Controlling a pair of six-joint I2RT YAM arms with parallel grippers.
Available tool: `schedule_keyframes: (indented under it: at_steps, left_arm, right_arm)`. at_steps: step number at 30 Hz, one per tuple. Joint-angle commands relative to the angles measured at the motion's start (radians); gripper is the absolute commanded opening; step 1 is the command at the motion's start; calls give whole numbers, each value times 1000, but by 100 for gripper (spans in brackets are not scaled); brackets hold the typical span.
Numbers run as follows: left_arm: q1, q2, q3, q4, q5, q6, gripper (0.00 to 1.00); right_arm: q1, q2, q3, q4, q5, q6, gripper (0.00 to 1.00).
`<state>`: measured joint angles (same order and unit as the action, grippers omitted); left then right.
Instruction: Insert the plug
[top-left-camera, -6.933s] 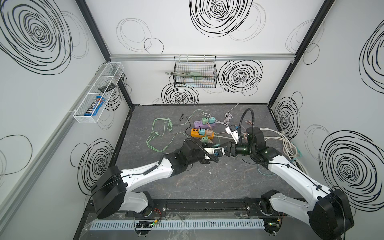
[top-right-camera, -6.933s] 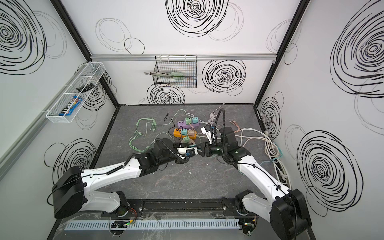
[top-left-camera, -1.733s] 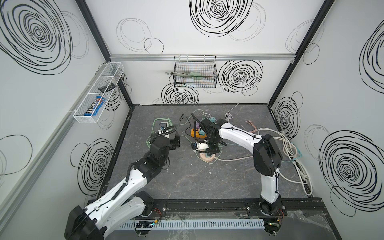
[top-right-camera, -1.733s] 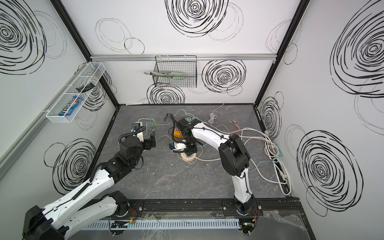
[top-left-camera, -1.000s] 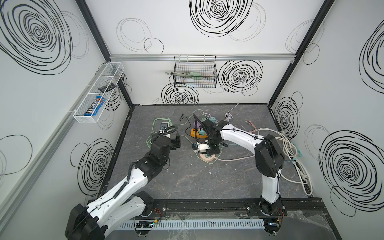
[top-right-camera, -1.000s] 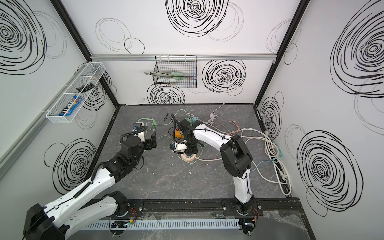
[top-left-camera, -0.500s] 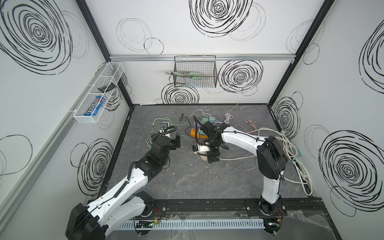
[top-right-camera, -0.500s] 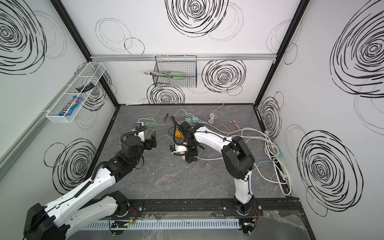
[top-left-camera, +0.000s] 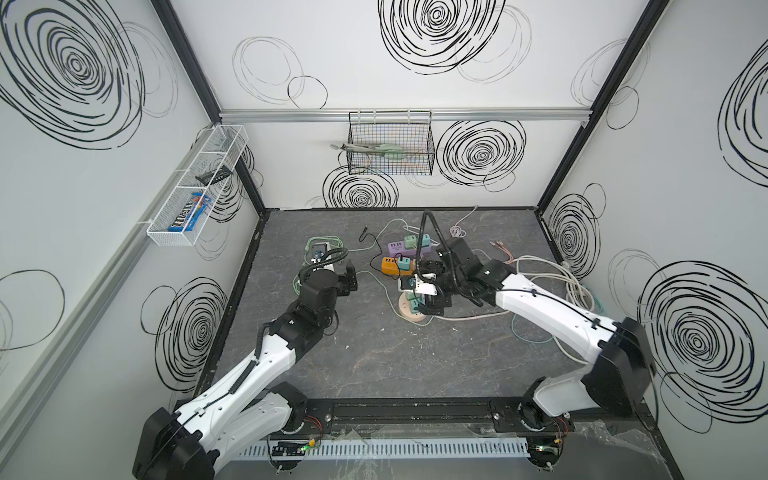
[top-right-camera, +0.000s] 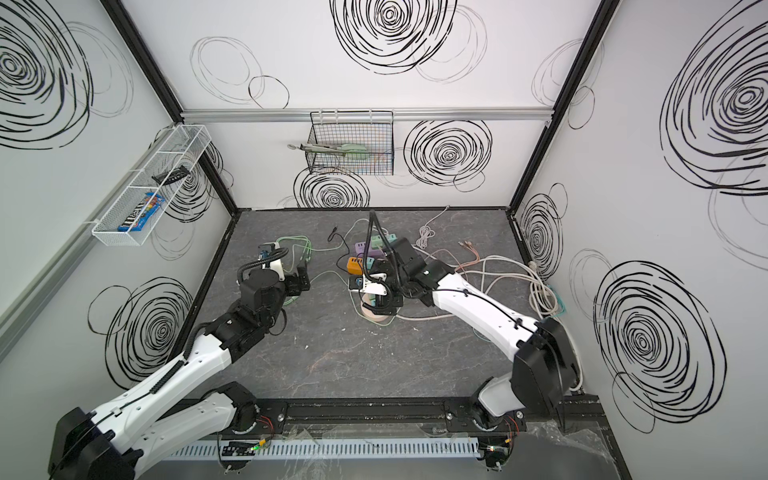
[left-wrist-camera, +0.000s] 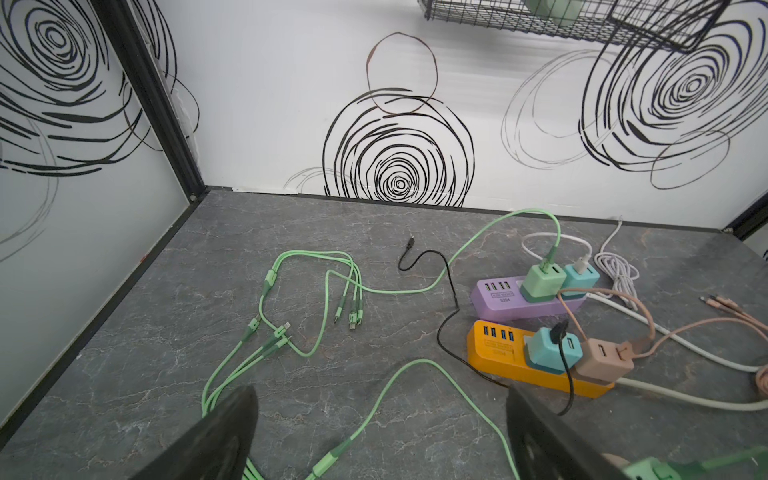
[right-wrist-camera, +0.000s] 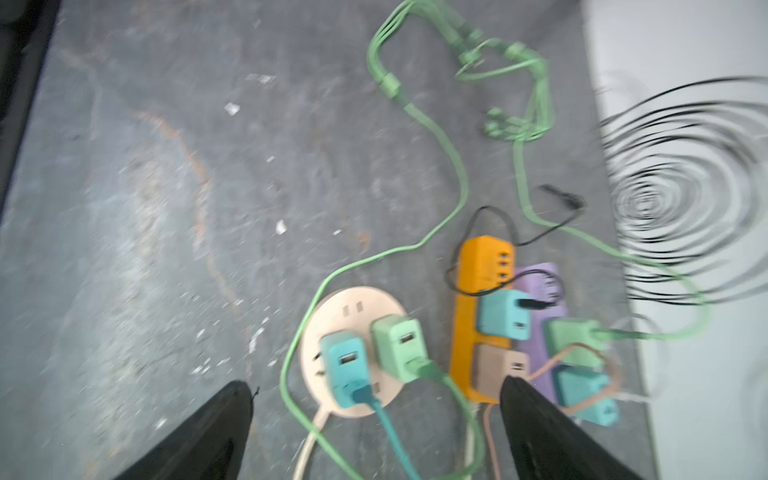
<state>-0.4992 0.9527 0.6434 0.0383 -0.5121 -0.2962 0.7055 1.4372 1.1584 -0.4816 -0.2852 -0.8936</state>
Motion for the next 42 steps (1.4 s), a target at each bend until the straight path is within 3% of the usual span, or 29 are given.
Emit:
schedule_keyframes:
  at_steps: [1, 4, 8, 10, 13, 16, 21, 26, 28, 31, 35, 38, 42]
  left_arm:
    - [24, 29, 9, 101, -5, -85, 96]
    - [43, 60, -3, 166, -39, -123, 96]
    - [90, 112, -33, 359, -94, -90, 96]
    - [114, 151, -55, 465, -165, -44, 96]
    - [162, 197, -76, 540, -281, -13, 96]
    - [217, 230, -110, 625, -314, 37, 96]
    - [243, 252, -228, 761, -479, 146, 96]
    - [238, 299, -345, 871, -522, 163, 96]
    - [245, 345, -350, 870, -524, 174, 96]
    - [270, 402, -309, 824, -461, 199, 96]
    - [323, 416, -298, 840, -182, 210, 96]
    - [373, 440, -288, 884, 11, 234, 96]
    - [416, 470, -352, 1062, 208, 244, 96]
  right_arm:
    - [-44, -142, -165, 495, 43, 169, 97]
    - [-121, -256, -326, 831, 116, 369, 97]
    - [-220, -315, -421, 1008, 285, 586, 97]
    - [-256, -330, -457, 1056, 466, 668, 97]
    - [-348, -358, -532, 1113, 615, 770, 97]
    - [-491, -367, -623, 1147, 701, 898, 97]
    - [-703, -360, -708, 1075, 752, 1144, 97]
    - [-751, -309, -812, 1158, 883, 1202, 97]
    - [-759, -259, -822, 1178, 868, 1208, 97]
    - [-751, -188, -782, 1161, 779, 1121, 97]
    - [-746, -136, -770, 1178, 744, 1079, 97]
    - [-747, -134, -819, 1229, 704, 1113, 97]
    - [-741, -166, -857, 1302, 624, 1131, 97]
